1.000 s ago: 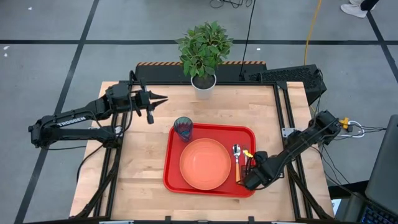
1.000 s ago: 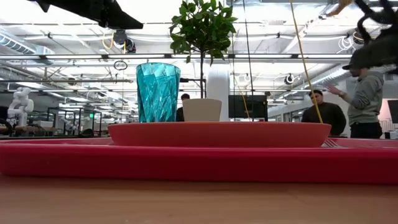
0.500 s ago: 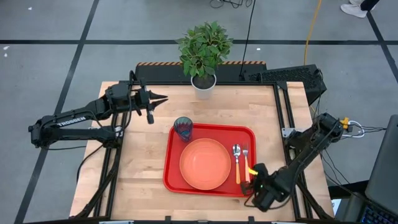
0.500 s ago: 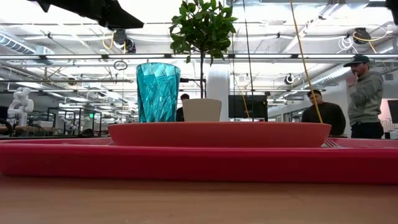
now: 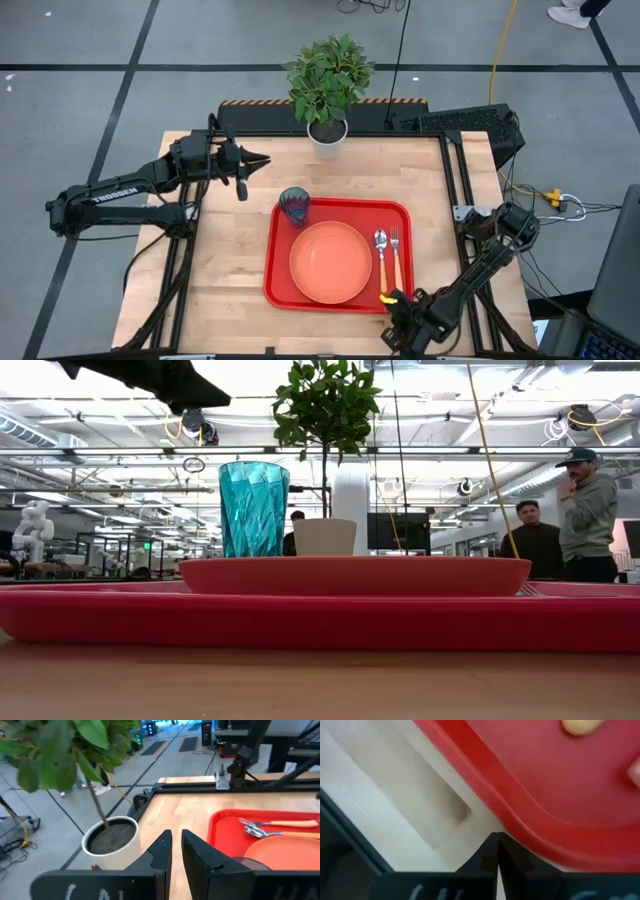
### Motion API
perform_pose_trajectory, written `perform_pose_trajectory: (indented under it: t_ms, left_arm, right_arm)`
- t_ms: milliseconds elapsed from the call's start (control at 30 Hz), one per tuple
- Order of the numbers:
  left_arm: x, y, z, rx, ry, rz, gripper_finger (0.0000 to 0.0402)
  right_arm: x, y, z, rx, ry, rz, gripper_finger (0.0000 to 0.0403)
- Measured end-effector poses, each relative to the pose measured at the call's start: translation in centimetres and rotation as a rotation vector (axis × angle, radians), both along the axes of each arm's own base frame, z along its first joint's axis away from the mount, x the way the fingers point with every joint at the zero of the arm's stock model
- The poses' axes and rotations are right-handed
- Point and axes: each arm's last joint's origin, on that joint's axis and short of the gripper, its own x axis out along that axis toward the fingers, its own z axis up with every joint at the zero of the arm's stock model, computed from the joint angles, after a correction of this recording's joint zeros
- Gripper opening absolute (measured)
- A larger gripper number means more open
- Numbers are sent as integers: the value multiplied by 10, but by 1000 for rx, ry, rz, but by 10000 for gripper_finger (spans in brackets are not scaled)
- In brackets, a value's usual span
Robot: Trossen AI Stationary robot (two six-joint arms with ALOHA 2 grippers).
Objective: Pick and place plate/cup/fork/spoon on tray
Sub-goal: Adjust the red tray
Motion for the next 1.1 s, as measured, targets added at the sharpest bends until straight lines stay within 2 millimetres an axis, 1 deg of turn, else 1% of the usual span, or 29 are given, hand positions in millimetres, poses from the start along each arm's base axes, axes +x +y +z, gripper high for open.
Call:
perform_pose_trajectory:
  t_ms: [167, 400, 600, 700, 900, 1100]
  left_arm:
    - [2, -4, -7, -20, 3, -24, 47]
    - [4, -7, -17, -54, 21, -36, 47]
    - [5, -10, -16, -50, 20, -54, 47]
    - [5, -11, -16, -49, 20, -56, 47]
    - [5, -11, -16, -47, 19, -56, 47]
    - [5, -11, -16, -47, 14, -55, 47]
  right_arm:
    - [-3, 11, 11, -10, -56, 31, 0]
    - [-3, 9, 11, -41, -67, 41, 0]
    - [-6, 5, 9, -70, -9, 50, 0]
    - [-9, 1, 5, -72, 29, 38, 0]
    - [-12, -3, -2, -84, 45, 35, 0]
    - [-13, -5, -2, -99, 58, 36, 0]
